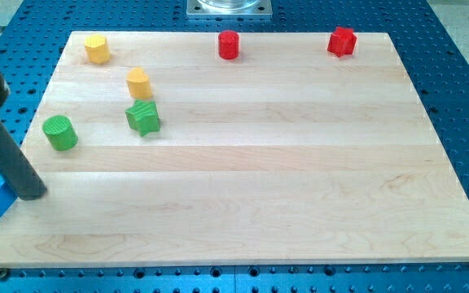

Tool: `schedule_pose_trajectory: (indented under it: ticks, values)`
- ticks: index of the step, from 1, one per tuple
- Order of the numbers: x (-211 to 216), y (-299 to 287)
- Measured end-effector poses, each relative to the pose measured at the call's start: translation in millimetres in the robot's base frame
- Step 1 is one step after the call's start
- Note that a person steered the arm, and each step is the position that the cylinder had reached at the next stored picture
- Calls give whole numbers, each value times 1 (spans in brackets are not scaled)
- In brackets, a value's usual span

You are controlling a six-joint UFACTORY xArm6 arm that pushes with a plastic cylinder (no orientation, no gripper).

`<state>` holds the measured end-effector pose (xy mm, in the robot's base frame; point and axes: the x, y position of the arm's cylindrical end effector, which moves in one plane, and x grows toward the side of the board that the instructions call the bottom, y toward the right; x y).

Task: Move the green circle to the left of the yellow heart

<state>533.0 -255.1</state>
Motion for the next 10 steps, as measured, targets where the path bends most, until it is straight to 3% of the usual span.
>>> schedule_pose_trajectory:
  ticks: [1, 2, 3, 4, 5, 6, 7, 8, 9, 10]
  values:
    - [-53, -13]
    - [-54, -49]
    - [-34, -17]
    - [-76, 26]
    - [-113, 5]
    - [-113, -29]
    - [-106, 10]
    - [-152, 23]
    - [-165, -10]
    - [-165, 53]
